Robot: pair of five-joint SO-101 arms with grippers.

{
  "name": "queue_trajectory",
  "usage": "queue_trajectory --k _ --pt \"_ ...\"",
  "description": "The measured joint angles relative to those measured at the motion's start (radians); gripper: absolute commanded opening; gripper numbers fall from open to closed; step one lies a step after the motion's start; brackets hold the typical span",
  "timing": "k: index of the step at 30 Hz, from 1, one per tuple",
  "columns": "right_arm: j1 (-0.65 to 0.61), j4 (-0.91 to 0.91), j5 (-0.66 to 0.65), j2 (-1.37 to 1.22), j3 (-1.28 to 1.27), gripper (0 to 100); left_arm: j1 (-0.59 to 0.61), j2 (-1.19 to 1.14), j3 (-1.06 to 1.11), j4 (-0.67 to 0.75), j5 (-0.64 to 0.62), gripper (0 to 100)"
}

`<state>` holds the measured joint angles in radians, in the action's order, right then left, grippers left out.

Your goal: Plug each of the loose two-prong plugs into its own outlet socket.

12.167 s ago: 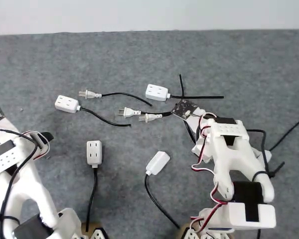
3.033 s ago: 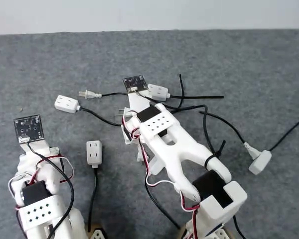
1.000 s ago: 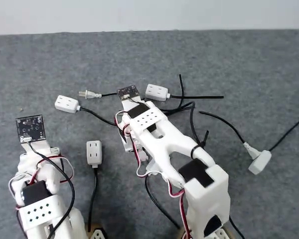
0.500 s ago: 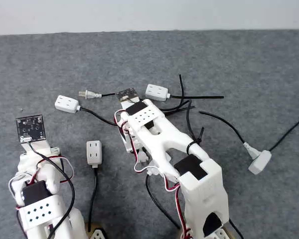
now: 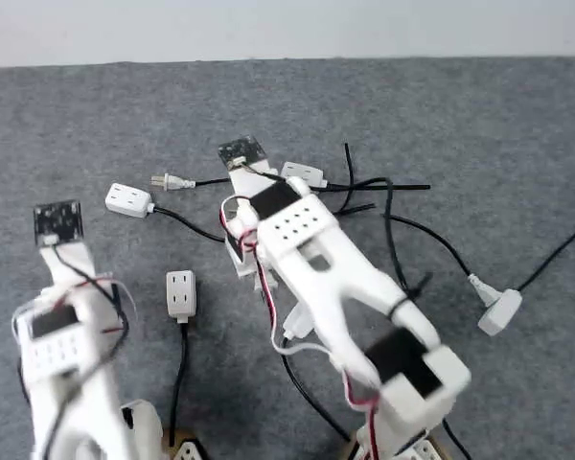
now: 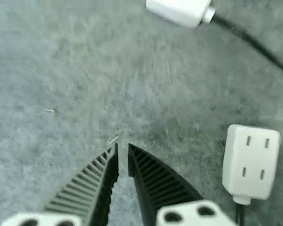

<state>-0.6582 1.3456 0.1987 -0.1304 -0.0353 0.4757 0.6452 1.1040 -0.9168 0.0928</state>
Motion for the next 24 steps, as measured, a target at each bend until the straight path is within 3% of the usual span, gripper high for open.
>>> queue_trajectory --k 5,9,13,24 --pt "-0.081 -0.066 -0.057 0.132 -0.017 0.9 -0.066 -0.394 -0.218 -0.057 0.089 3" --pt "-0.195 -0.127 -0.066 0.175 -0.018 0.9 -0.092 -0.554 -0.319 -0.141 0.21 1" --pt "-0.261 -0.146 -0.069 0.18 -0.074 0.9 -0.127 -0.557 -0.324 -0.17 0.299 1" --pt "-0.265 -0.15 -0.071 0.18 -0.086 0.9 -0.17 -0.384 -0.173 -0.176 0.503 1"
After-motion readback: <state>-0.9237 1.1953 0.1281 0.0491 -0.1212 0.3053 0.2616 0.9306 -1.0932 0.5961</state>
